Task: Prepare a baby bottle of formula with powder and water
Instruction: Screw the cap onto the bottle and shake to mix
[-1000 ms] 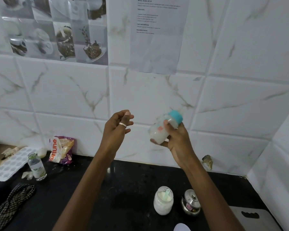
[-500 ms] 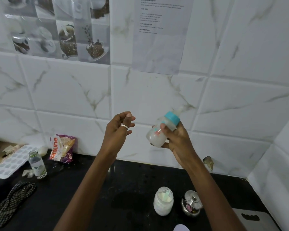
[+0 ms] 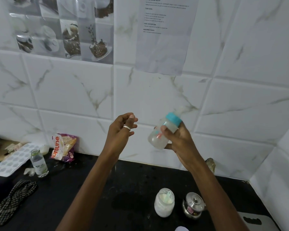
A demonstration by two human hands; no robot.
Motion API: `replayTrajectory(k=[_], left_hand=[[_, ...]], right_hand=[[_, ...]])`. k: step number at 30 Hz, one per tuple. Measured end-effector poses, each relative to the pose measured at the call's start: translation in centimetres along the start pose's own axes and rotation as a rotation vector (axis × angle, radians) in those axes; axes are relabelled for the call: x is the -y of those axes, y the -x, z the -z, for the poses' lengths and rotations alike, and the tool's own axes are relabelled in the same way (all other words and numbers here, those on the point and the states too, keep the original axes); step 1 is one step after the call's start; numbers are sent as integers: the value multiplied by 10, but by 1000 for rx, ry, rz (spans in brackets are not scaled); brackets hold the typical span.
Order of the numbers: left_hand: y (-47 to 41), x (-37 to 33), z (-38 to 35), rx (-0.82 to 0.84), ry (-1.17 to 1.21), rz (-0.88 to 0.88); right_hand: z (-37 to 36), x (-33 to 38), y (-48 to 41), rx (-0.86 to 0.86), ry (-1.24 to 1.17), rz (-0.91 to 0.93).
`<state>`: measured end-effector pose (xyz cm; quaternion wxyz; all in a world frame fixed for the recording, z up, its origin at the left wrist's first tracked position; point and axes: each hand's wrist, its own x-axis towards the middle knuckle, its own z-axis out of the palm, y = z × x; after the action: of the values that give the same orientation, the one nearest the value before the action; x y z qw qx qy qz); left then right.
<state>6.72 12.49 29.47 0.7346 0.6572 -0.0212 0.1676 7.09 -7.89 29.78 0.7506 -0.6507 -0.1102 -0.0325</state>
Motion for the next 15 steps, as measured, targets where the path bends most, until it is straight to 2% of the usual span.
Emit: replayTrajectory(k=[2, 5, 9, 10, 13, 15], left_hand=[[-1, -1, 0, -3, 5, 2], [0, 1, 2, 3, 3, -5], [0, 2, 1, 8, 0, -1], [-1, 2, 1, 8, -1, -2], [-1, 2, 0, 14, -12, -12], [-2, 3, 1, 11, -17, -14]], right_hand=[[-1, 2, 0, -5, -42, 6], [-3, 6, -3, -141, -337, 31], [-4, -2, -1, -37, -86, -14], [-4, -2, -1, -41, -93, -12], [-6, 3, -2, -144, -341, 7], [-8, 2, -3, -114, -229, 4]])
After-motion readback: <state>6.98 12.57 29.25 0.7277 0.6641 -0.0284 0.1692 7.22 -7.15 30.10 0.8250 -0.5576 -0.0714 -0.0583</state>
